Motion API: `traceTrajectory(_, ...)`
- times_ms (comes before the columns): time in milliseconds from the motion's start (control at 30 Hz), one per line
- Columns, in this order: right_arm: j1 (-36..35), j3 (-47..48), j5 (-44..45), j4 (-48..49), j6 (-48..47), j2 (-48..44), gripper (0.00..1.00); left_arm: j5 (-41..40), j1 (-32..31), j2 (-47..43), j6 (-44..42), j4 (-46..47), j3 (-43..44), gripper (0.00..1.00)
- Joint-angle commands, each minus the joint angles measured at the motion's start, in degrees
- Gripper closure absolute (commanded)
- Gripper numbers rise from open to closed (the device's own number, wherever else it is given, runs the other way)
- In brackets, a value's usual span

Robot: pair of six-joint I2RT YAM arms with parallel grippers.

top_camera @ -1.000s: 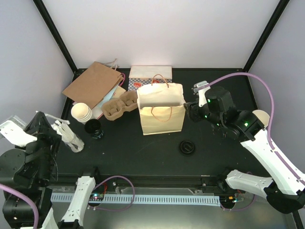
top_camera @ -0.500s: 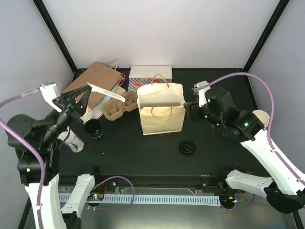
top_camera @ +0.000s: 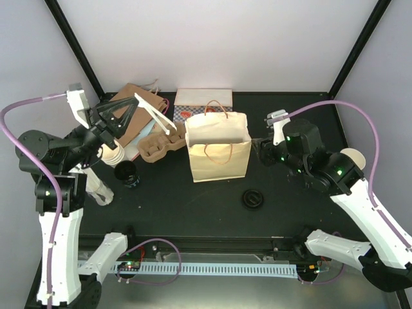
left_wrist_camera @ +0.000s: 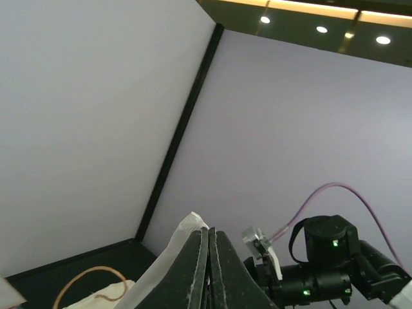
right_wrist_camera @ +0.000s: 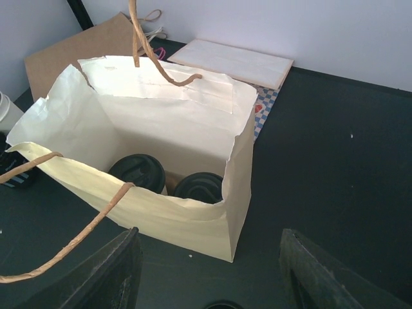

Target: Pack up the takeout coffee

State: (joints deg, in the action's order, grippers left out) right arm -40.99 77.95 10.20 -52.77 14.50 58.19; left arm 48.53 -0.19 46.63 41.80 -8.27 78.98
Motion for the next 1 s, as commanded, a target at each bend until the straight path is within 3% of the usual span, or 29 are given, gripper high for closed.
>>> traceTrajectory(0, 0.3, 0.4, 2.0, 1.0, 1.2, -2.2, 0.4, -3.5, -6.0, 2.5, -2.1, 3.7, 0.9, 0.98)
traceTrajectory(467, 0.3, -0.1, 5.5, 2.1, 1.3, -7.1, 0.4, -15.5, -24.7, 16.1, -12.6, 8.3, 2.4, 0.99)
traceTrajectory(767, 0.2, 0.2, 6.1, 2.7, 1.4, -10.2, 0.4, -14.4, -28.9, 22.1, -17.2, 7.1, 1.3, 0.99)
traceTrajectory(967, 0.2, 0.1, 5.9, 2.7, 1.7, -9.9, 0.4, -9.0, -29.2, 22.4, -18.2, 3.5, 0.0, 0.98)
